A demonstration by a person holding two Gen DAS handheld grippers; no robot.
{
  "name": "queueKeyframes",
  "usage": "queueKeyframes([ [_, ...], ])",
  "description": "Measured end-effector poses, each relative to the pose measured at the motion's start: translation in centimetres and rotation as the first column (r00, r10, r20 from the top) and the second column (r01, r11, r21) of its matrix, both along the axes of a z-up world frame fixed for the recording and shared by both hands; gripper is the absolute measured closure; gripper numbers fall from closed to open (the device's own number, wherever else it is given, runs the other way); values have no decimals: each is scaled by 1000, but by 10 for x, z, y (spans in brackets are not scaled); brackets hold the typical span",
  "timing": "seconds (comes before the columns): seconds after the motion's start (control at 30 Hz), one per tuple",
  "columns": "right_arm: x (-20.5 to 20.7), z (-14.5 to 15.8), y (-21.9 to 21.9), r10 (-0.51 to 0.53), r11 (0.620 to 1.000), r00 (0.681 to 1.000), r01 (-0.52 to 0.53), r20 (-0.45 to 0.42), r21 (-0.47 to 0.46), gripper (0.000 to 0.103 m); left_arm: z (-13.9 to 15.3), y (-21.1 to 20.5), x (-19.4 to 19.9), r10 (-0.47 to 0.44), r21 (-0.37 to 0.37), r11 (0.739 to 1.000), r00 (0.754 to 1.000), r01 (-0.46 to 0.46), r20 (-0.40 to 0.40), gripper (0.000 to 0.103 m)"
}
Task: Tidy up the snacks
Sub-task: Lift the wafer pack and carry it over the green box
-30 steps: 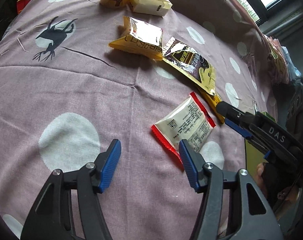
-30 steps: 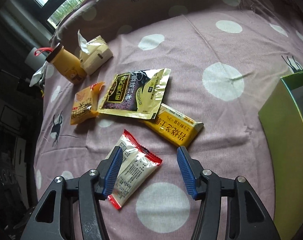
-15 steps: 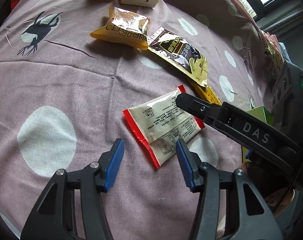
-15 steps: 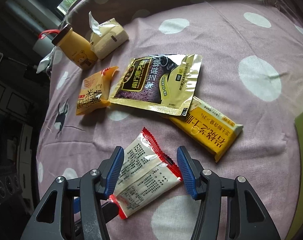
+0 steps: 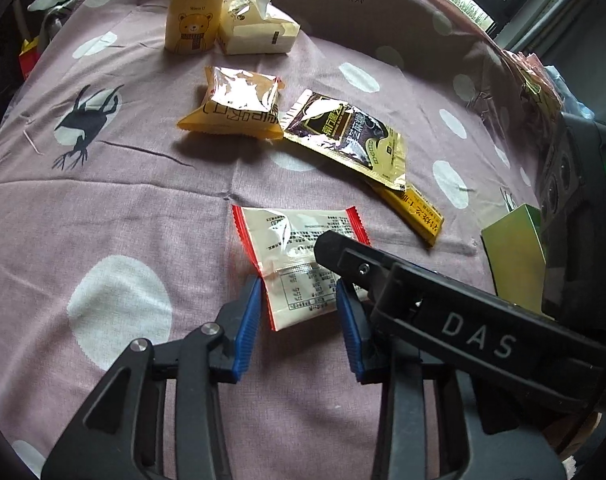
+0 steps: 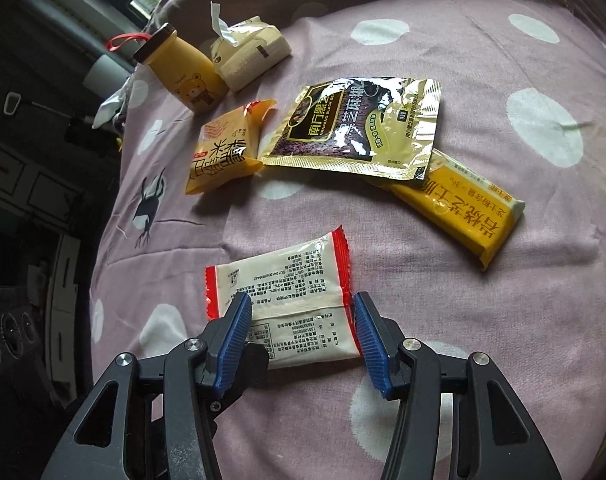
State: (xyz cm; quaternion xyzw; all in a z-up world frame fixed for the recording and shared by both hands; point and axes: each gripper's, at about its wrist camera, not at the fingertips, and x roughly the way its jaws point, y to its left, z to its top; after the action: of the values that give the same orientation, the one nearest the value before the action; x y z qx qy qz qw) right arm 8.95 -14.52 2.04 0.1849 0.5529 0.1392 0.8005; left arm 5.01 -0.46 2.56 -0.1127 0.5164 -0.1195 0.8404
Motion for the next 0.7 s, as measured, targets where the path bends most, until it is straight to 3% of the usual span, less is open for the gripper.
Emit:
queueKeyframes([
  [0.7,-41,73,-7,-84,995,963,94,254,-26,48,54,-5,-31,-60,-41,997,967,72,246,66],
])
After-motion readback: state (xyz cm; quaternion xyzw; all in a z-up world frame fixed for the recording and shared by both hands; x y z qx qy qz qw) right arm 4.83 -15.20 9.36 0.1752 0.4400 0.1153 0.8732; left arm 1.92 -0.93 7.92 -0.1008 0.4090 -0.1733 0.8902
